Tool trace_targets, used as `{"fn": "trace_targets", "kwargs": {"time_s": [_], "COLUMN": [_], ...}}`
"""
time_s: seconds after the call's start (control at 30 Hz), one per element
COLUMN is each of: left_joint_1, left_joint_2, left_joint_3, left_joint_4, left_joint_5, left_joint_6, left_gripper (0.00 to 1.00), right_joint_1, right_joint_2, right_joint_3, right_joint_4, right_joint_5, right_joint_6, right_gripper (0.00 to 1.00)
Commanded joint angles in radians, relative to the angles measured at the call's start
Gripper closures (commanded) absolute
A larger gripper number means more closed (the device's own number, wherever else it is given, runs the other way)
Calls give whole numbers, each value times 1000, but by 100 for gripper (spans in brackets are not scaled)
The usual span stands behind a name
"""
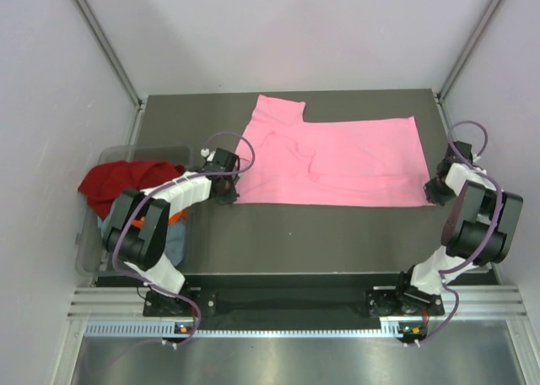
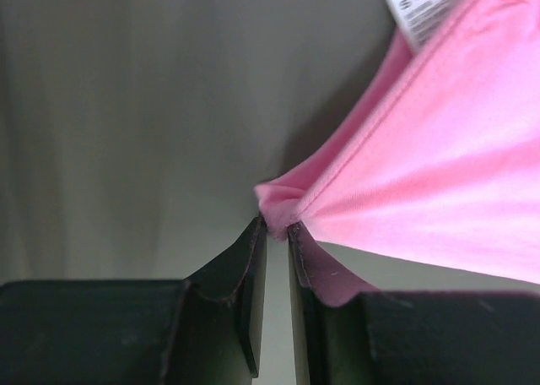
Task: Fold and stack the t-shirts
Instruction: Fold the tshirt
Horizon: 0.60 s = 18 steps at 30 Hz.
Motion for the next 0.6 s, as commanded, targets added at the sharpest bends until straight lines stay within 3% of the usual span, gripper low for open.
{"fn": "trace_targets", "kwargs": {"time_s": [0.0,0.2,0.4,0.57], "left_joint_1": [9,7,6,4], "left_joint_2": [-50,-127,-204,-210], "left_joint_3": [-56,-76,-130,-150], "left_joint_4": [-114,-160,-150,-194], "left_joint_5": [-103,-97,3,-15], "left_joint_6": [8,17,-36,-64], "left_gripper": [80,79,78,76], "right_joint_1": [-10,-14,-19,-28], "right_joint_2": [-24,-131,-184,-200], "right_joint_3": [-42,-91,-140,-159], "right_joint_4": [18,7,-16,-11], "right_joint_5": [-12,7,37,43], "right_joint_6": [-29,-56,-81,-98], "right_gripper": [100,100,100,100]}}
